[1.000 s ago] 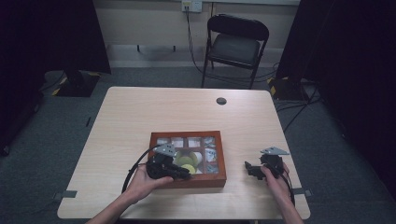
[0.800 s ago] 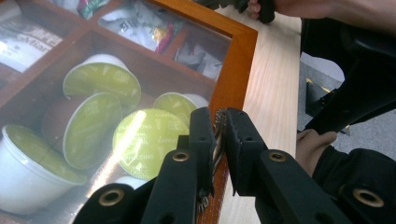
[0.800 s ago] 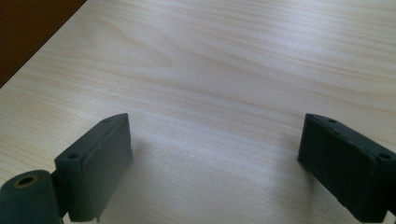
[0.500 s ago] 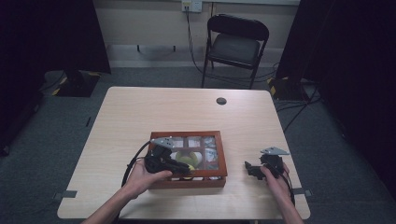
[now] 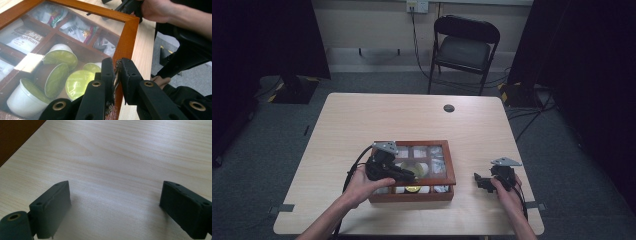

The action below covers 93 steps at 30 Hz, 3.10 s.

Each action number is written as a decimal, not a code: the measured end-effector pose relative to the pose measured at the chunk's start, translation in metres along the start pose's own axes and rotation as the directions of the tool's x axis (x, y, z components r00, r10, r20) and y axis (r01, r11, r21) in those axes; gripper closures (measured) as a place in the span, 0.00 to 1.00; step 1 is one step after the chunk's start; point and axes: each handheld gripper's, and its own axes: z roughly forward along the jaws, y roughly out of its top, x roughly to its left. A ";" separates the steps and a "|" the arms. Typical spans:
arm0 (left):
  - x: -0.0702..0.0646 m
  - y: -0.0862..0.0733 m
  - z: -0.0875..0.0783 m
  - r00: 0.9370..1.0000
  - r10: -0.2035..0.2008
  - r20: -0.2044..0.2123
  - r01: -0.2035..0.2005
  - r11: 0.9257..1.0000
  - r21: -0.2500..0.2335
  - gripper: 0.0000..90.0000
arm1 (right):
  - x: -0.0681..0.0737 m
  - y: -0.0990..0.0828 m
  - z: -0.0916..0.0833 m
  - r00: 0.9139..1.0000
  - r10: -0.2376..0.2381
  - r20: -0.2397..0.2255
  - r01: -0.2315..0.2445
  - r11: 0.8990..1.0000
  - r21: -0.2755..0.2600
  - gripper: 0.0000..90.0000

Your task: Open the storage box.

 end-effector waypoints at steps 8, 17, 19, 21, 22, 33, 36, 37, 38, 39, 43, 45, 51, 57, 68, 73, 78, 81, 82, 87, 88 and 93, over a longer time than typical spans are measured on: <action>-0.001 0.008 -0.004 1.000 -0.016 -0.006 0.016 1.000 0.006 0.90 | 0.000 0.000 0.000 1.000 0.000 0.000 0.000 1.000 0.000 0.10; 0.000 0.014 -0.009 1.000 -0.027 -0.008 0.026 1.000 -0.009 0.90 | 0.000 0.000 0.000 1.000 0.001 0.000 -0.001 1.000 0.000 0.10; 0.001 0.017 -0.011 1.000 -0.026 -0.006 0.026 1.000 -0.014 0.90 | 0.000 0.000 0.000 1.000 0.001 0.000 -0.001 1.000 0.000 0.10; 0.001 0.019 -0.013 0.999 -0.034 -0.003 0.033 0.999 -0.023 0.90 | 0.000 0.000 0.000 1.000 0.000 0.000 0.000 1.000 0.000 0.10; 0.001 0.021 -0.015 0.999 -0.035 -0.003 0.034 0.999 -0.027 0.90 | 0.000 0.000 0.000 1.000 0.001 0.000 -0.001 1.000 0.000 0.10; 0.004 0.031 -0.022 0.999 -0.048 -0.003 0.048 0.998 -0.049 0.90 | 0.000 0.000 0.000 1.000 0.000 0.000 0.000 1.000 0.001 0.10; 0.005 0.034 -0.024 0.999 -0.054 -0.002 0.054 0.997 -0.054 0.90 | 0.000 0.000 0.000 1.000 0.001 0.000 -0.001 1.000 0.000 0.10; 0.005 0.034 -0.024 0.999 -0.055 -0.002 0.054 0.997 -0.054 0.90 | 0.000 0.000 0.000 1.000 0.001 0.000 -0.001 1.000 0.000 0.10; 0.006 0.035 -0.025 0.998 -0.056 0.001 0.056 0.997 -0.054 0.90 | 0.000 0.000 0.000 1.000 0.000 0.000 0.000 1.000 0.000 0.10; 0.006 0.035 -0.025 0.998 -0.055 0.002 0.056 0.997 -0.054 0.90 | 0.000 0.000 0.000 1.000 0.000 0.000 0.000 1.000 0.000 0.10; 0.006 0.038 -0.025 0.998 -0.056 0.001 0.056 0.997 -0.050 0.90 | 0.000 0.000 0.000 1.000 0.000 0.000 0.000 1.000 0.000 0.10; 0.007 0.038 -0.025 0.998 -0.060 0.005 0.060 0.997 -0.054 0.90 | 0.000 0.000 0.000 1.000 0.000 0.000 0.000 1.000 0.000 0.10; 0.010 0.041 -0.029 0.997 -0.071 0.017 0.072 0.996 -0.060 0.90 | 0.000 0.000 0.000 1.000 0.000 0.000 0.000 1.000 0.001 0.10; 0.010 0.047 -0.031 0.997 -0.075 0.007 0.075 0.995 -0.063 0.90 | 0.000 0.000 0.000 1.000 0.000 0.000 0.000 1.000 0.000 0.10; 0.014 0.053 -0.035 0.996 -0.093 0.011 0.093 0.993 -0.069 0.90 | 0.000 0.000 0.000 1.000 0.001 0.000 -0.001 1.000 0.000 0.10; 0.015 0.057 -0.036 0.995 -0.097 0.012 0.097 0.993 -0.071 0.90 | 0.000 0.000 0.000 1.000 0.000 0.001 0.000 1.000 0.000 0.10; 0.018 0.060 -0.038 0.996 -0.083 0.013 0.084 0.994 -0.066 0.90 | 0.000 0.000 0.000 1.000 0.002 0.002 -0.002 1.000 0.000 0.10; 0.017 0.062 -0.039 0.996 -0.087 0.004 0.087 0.993 -0.074 0.90 | 0.000 0.000 0.000 1.000 0.003 0.002 -0.003 1.000 0.000 0.10; 0.017 0.063 -0.040 0.996 -0.086 -0.001 0.086 0.994 -0.070 0.90 | 0.000 0.000 0.000 1.000 0.002 0.002 -0.002 1.000 0.000 0.10; 0.019 0.067 -0.042 0.996 -0.090 -0.004 0.089 0.993 -0.084 0.90 | 0.000 0.000 0.000 1.000 0.003 0.003 -0.003 1.000 0.000 0.10; 0.019 0.067 -0.043 0.996 -0.084 -0.004 0.084 0.993 -0.080 0.90 | 0.000 0.000 0.000 1.000 0.003 0.003 -0.003 1.000 0.001 0.10; 0.022 0.071 -0.044 0.997 -0.078 0.001 0.078 0.994 -0.073 0.90 | 0.000 0.000 -0.001 1.000 0.003 -0.004 -0.003 1.000 -0.002 0.11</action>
